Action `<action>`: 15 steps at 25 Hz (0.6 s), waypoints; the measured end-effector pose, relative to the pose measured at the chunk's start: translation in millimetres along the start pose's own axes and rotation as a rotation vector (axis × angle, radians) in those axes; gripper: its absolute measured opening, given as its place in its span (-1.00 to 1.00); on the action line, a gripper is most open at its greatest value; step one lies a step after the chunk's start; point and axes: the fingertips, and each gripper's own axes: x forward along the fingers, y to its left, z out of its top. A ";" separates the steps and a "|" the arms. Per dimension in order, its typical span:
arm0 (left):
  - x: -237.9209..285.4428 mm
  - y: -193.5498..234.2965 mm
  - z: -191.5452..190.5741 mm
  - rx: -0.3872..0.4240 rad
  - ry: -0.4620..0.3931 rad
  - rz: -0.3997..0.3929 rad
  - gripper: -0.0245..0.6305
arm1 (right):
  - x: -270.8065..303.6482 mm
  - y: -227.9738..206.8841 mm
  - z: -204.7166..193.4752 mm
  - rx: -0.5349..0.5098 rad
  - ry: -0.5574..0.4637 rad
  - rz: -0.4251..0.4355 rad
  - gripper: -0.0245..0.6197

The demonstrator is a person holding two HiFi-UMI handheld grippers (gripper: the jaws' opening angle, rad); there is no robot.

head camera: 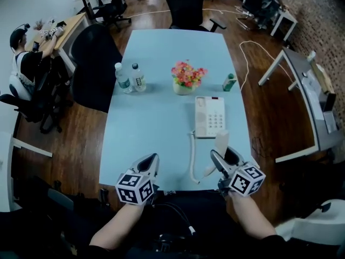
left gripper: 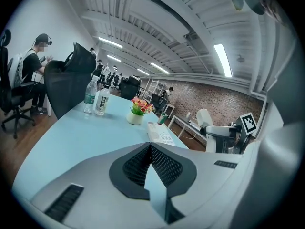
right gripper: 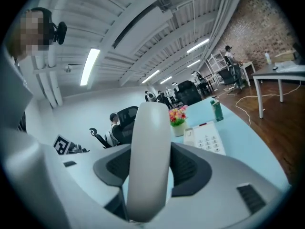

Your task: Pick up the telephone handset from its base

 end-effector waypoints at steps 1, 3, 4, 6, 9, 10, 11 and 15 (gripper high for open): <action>0.1 -2.0 -0.4 0.002 0.002 -0.007 -0.94 | 1.0 -1.0 -0.4 0.008 -0.003 0.001 -0.17; -0.6 -4.9 -1.1 0.006 0.003 -0.017 -0.94 | 1.3 -1.3 1.0 0.006 -0.011 -0.002 -0.17; -0.8 -5.8 -1.6 0.009 0.004 -0.020 -0.94 | 0.8 -0.9 2.3 -0.001 -0.013 -0.006 -0.17; -1.2 -7.0 -3.0 0.012 0.007 -0.024 -0.94 | -0.5 0.7 4.2 -0.021 -0.010 -0.018 -0.17; -3.4 -8.7 -3.2 0.014 0.005 -0.028 -0.94 | -1.0 4.2 2.6 -0.048 0.006 -0.024 -0.18; -4.0 -9.6 -2.7 0.016 0.002 -0.029 -0.94 | -1.1 4.6 1.4 -0.051 0.012 -0.025 -0.18; -4.4 -10.3 -2.3 0.018 0.001 -0.031 -0.94 | -1.3 4.7 0.3 -0.053 0.016 -0.026 -0.18; -6.9 -10.0 -0.8 0.016 -0.007 -0.027 -0.94 | -0.7 6.3 -1.1 -0.058 0.028 -0.031 -0.18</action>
